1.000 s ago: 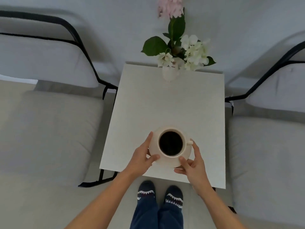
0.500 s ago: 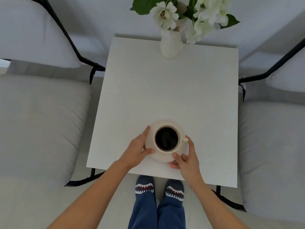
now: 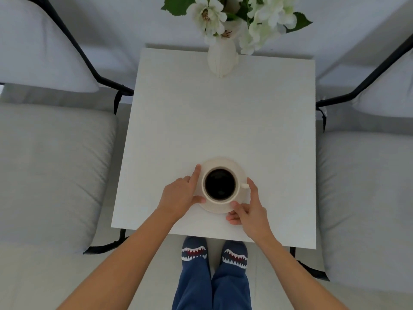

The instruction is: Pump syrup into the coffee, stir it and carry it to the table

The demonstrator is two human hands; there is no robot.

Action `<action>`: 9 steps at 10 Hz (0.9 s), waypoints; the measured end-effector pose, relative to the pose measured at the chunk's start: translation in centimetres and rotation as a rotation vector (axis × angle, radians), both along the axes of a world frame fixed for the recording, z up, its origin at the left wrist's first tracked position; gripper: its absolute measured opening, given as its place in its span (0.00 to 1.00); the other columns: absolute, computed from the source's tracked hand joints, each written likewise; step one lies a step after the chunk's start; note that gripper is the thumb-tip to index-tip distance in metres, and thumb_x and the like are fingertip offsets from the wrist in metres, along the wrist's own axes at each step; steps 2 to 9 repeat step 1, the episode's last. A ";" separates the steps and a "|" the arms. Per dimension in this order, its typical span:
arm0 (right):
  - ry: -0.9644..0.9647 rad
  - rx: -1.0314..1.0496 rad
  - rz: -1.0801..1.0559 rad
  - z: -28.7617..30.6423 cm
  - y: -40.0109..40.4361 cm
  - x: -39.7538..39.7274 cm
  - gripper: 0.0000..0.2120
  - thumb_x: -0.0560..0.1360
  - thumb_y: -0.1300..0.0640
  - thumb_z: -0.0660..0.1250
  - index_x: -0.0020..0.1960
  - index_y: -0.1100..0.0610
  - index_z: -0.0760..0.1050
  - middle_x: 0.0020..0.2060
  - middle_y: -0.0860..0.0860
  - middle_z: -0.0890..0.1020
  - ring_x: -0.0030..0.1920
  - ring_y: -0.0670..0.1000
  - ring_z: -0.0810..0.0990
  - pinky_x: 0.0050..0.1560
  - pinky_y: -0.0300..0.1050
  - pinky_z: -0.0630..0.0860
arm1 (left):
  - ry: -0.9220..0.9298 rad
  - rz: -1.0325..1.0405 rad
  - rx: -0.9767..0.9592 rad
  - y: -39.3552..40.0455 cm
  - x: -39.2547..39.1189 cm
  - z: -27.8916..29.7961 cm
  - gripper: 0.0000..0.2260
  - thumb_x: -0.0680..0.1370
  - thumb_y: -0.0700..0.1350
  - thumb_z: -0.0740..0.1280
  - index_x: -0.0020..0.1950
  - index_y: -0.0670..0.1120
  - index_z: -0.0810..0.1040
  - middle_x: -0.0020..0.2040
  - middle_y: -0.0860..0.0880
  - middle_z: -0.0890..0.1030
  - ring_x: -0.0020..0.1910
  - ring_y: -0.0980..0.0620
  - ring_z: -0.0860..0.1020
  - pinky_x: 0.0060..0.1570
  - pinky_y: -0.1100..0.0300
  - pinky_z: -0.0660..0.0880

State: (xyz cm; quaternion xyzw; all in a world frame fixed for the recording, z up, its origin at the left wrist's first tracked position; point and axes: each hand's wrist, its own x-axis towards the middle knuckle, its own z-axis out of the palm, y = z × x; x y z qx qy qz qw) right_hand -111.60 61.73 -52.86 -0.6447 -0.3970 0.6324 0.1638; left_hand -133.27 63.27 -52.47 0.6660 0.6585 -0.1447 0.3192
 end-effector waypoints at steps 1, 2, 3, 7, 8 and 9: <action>-0.002 -0.079 0.130 0.8 0.5 0.6 0.39 0.81 0.63 0.62 0.80 0.41 0.42 0.40 0.59 0.84 0.34 0.52 0.84 0.38 0.42 0.84 | 0.057 0.011 0.010 -0.2 -0.3 -0.3 0.42 0.81 0.62 0.63 0.84 0.51 0.40 0.59 0.45 0.79 0.55 0.46 0.80 0.47 0.52 0.78; -0.002 -0.079 0.130 0.8 0.5 0.6 0.39 0.81 0.63 0.62 0.80 0.41 0.42 0.40 0.59 0.84 0.34 0.52 0.84 0.38 0.42 0.84 | 0.057 0.011 0.010 -0.2 -0.3 -0.3 0.42 0.81 0.62 0.63 0.84 0.51 0.40 0.59 0.45 0.79 0.55 0.46 0.80 0.47 0.52 0.78; -0.002 -0.079 0.130 0.8 0.5 0.6 0.39 0.81 0.63 0.62 0.80 0.41 0.42 0.40 0.59 0.84 0.34 0.52 0.84 0.38 0.42 0.84 | 0.057 0.011 0.010 -0.2 -0.3 -0.3 0.42 0.81 0.62 0.63 0.84 0.51 0.40 0.59 0.45 0.79 0.55 0.46 0.80 0.47 0.52 0.78; -0.002 -0.079 0.130 0.8 0.5 0.6 0.39 0.81 0.63 0.62 0.80 0.41 0.42 0.40 0.59 0.84 0.34 0.52 0.84 0.38 0.42 0.84 | 0.057 0.011 0.010 -0.2 -0.3 -0.3 0.42 0.81 0.62 0.63 0.84 0.51 0.40 0.59 0.45 0.79 0.55 0.46 0.80 0.47 0.52 0.78; -0.002 -0.079 0.130 0.8 0.5 0.6 0.39 0.81 0.63 0.62 0.80 0.41 0.42 0.40 0.59 0.84 0.34 0.52 0.84 0.38 0.42 0.84 | 0.057 0.011 0.010 -0.2 -0.3 -0.3 0.42 0.81 0.62 0.63 0.84 0.51 0.40 0.59 0.45 0.79 0.55 0.46 0.80 0.47 0.52 0.78; -0.002 -0.079 0.130 0.8 0.5 0.6 0.39 0.81 0.63 0.62 0.80 0.41 0.42 0.40 0.59 0.84 0.34 0.52 0.84 0.38 0.42 0.84 | 0.057 0.011 0.010 -0.2 -0.3 -0.3 0.42 0.81 0.62 0.63 0.84 0.51 0.40 0.59 0.45 0.79 0.55 0.46 0.80 0.47 0.52 0.78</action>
